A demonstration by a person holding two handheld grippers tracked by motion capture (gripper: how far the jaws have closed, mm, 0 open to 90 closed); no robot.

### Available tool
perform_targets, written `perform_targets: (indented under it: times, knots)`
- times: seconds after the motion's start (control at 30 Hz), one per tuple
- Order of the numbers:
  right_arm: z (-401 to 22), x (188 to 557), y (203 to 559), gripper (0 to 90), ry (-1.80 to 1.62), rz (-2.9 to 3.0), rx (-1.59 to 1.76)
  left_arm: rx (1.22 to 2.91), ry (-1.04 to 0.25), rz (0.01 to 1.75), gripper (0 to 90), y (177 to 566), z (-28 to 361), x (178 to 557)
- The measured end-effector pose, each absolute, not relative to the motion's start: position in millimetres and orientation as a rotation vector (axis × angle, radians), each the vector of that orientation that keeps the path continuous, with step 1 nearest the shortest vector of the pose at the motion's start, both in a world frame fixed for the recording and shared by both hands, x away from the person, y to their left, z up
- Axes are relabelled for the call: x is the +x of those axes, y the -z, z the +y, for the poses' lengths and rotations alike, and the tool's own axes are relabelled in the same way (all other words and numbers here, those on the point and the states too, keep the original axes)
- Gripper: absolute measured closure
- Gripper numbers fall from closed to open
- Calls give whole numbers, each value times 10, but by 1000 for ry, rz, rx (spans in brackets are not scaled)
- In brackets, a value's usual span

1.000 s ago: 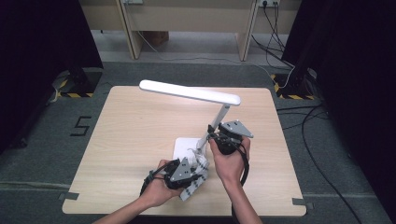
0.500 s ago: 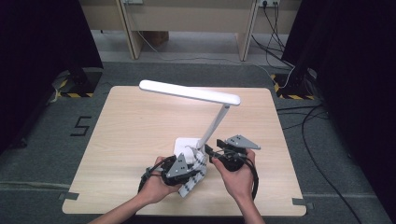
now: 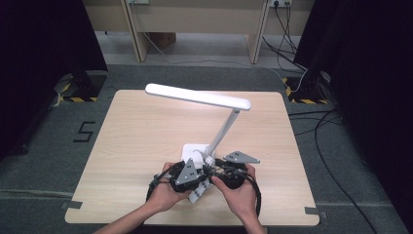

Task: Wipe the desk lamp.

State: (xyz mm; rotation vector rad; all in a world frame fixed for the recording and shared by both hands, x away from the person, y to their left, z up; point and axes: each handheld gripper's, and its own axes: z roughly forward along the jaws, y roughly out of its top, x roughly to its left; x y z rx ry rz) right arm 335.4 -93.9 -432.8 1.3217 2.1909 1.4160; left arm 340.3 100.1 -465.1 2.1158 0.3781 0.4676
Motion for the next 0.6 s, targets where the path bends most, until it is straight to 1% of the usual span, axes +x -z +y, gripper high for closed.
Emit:
perform_targets:
  times: [0.1,0.2,0.4,0.47,0.53,0.6]
  knots:
    - [-940,3363,4337,471,-1421,2195,1339,2112,-474,376,764,4649,991,3399]
    - [-950,3372,4353,551,-1437,2206,1354,2114,-479,372,763,4644,984,3393]
    - [-954,3367,4349,765,-1469,2237,1356,2106,-485,370,754,4632,975,3381]
    - [-956,3361,4341,808,-1464,2245,1344,2100,-487,369,746,4627,971,3379]
    - [-959,3357,4333,830,-1463,2245,1335,2094,-482,374,727,4629,968,3376]
    - [-966,3355,4321,838,-1466,2239,1336,2085,-472,391,678,4636,970,3372]
